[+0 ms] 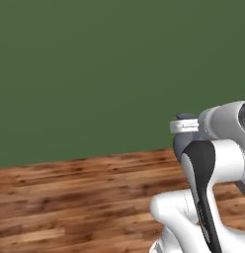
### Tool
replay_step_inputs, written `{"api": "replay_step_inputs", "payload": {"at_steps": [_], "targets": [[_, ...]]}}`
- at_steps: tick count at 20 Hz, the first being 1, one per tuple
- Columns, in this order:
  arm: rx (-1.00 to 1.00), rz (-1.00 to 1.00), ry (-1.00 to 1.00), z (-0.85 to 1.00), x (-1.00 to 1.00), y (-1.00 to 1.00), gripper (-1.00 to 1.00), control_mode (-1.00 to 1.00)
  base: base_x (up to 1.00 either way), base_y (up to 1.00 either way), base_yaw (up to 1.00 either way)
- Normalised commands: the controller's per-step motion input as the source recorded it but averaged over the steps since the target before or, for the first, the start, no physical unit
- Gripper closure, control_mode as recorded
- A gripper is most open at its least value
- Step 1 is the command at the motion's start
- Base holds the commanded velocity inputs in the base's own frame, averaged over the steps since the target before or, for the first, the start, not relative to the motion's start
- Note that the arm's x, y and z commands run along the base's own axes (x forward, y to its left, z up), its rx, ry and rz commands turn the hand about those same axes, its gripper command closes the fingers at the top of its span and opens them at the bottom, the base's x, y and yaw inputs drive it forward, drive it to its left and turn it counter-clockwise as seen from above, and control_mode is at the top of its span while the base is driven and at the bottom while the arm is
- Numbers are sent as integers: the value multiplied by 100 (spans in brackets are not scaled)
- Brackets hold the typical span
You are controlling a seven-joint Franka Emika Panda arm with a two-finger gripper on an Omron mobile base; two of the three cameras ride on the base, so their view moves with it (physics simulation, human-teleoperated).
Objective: Move the bottled drink and potato from the top shelf to the second highest shelf to make space. Then, place the pitcher from the counter on the cleared top shelf.
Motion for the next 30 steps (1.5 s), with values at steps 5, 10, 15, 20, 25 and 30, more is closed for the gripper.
{"api": "replay_step_inputs", "payload": {"at_steps": [5,10,15,20,25,30], "targets": [[0,0,0,0,0,0,100,100,62,9,-47],[0,0,0,0,0,0,100,100,47,5,-59],[0,0,0,0,0,0,100,100,40,12,-63],[0,0,0,0,0,0,100,100,41,22,-64],[0,0,0,0,0,0,100,100,43,19,-63],[0,0,0,0,0,0,100,100,39,8,-60]]}}
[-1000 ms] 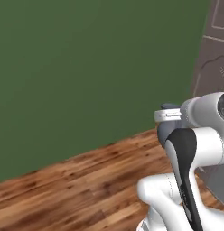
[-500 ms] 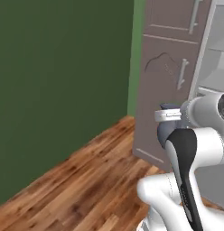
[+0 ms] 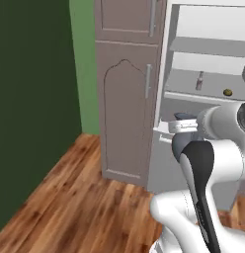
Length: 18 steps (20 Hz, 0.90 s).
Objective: Move the bottled drink and potato from the top shelf to the second highest shelf to make space. Then, place the pitcher from the counter on the cleared top shelf.
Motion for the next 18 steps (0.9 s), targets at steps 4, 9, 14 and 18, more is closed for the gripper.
{"api": "replay_step_inputs", "payload": {"at_steps": [4,9,14,18], "targets": [[0,0,0,0,0,0,100,100,36,0,-55],[0,0,0,0,0,0,100,100,43,2,-50],[0,0,0,0,0,0,100,100,48,12,-43],[0,0,0,0,0,0,100,100,48,11,-33]]}}
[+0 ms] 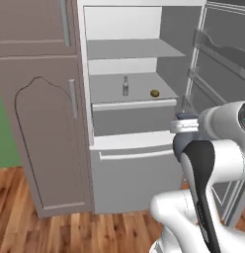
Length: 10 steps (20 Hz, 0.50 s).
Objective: Move the bottled drink and potato from the top shelf to the second highest shelf to make space. Then, place the pitcher from the counter on the cleared top shelf.
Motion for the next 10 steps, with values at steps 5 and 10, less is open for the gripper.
{"api": "replay_step_inputs", "payload": {"at_steps": [5,10], "targets": [[0,0,0,0,0,0,100,100,39,0,-18],[0,0,0,0,0,0,100,100,45,0,-3]]}}
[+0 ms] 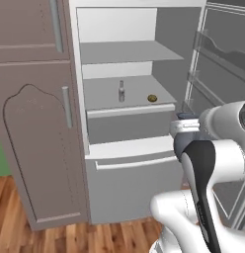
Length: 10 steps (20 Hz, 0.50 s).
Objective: Move the bottled drink and potato from the top shelf to the second highest shelf to make space. Then, place the pitcher from the counter on the cleared top shelf.
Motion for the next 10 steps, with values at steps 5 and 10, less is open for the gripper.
{"api": "replay_step_inputs", "payload": {"at_steps": [5,10], "targets": [[0,0,0,0,0,0,100,100,55,0,0],[0,0,0,0,0,0,100,100,50,0,0]]}}
